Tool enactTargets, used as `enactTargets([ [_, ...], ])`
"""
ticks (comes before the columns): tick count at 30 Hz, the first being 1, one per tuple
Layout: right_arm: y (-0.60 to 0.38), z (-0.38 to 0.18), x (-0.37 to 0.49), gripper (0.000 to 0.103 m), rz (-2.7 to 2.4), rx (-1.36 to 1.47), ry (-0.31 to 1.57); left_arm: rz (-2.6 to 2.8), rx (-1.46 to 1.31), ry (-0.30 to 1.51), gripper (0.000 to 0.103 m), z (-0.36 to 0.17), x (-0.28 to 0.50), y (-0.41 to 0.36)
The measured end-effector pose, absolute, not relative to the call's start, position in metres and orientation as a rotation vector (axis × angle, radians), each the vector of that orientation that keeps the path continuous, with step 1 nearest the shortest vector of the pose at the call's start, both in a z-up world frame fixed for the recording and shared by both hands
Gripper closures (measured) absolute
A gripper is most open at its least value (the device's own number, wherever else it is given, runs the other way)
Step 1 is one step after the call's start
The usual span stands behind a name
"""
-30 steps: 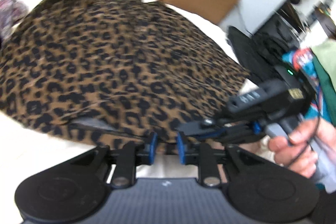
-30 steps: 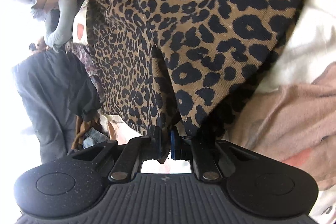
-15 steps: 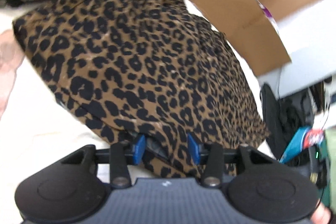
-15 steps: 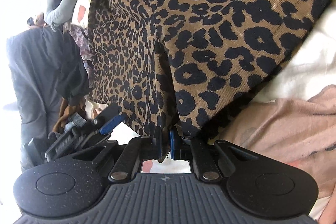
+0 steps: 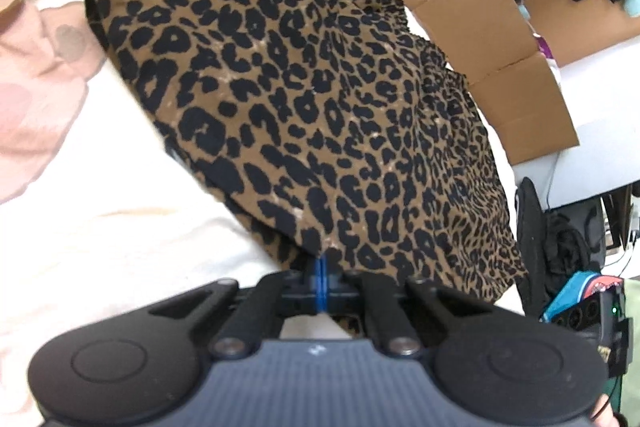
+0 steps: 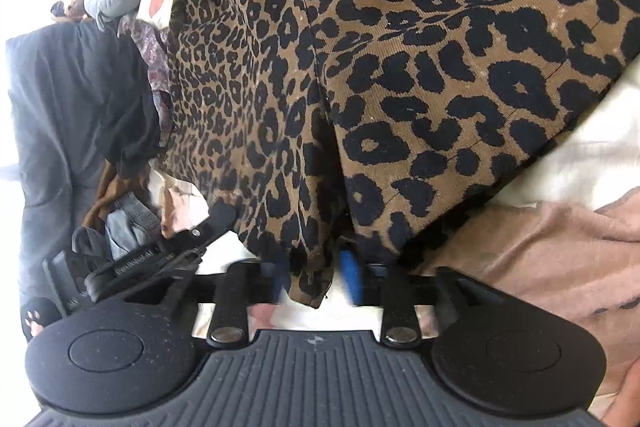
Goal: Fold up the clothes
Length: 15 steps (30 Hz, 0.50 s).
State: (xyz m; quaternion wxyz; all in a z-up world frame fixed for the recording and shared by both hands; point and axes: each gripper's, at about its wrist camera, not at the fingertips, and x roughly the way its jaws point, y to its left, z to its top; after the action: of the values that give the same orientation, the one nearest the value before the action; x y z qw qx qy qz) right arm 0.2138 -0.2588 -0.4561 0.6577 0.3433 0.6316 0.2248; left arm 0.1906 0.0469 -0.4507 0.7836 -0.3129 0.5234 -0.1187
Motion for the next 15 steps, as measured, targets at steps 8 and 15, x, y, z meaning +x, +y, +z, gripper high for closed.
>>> enactTargets([
  [8,-0.267,-0.473,0.215,0.101,0.478,0.852,1.461,-0.223,-0.565,1.148,0.101,-0.446,0.198,0.045],
  [15,-0.26,-0.471,0.217,0.101,0.487,0.78,1.476,-0.067,-0.492,1.107,0.082,-0.426,0.214,0.08],
])
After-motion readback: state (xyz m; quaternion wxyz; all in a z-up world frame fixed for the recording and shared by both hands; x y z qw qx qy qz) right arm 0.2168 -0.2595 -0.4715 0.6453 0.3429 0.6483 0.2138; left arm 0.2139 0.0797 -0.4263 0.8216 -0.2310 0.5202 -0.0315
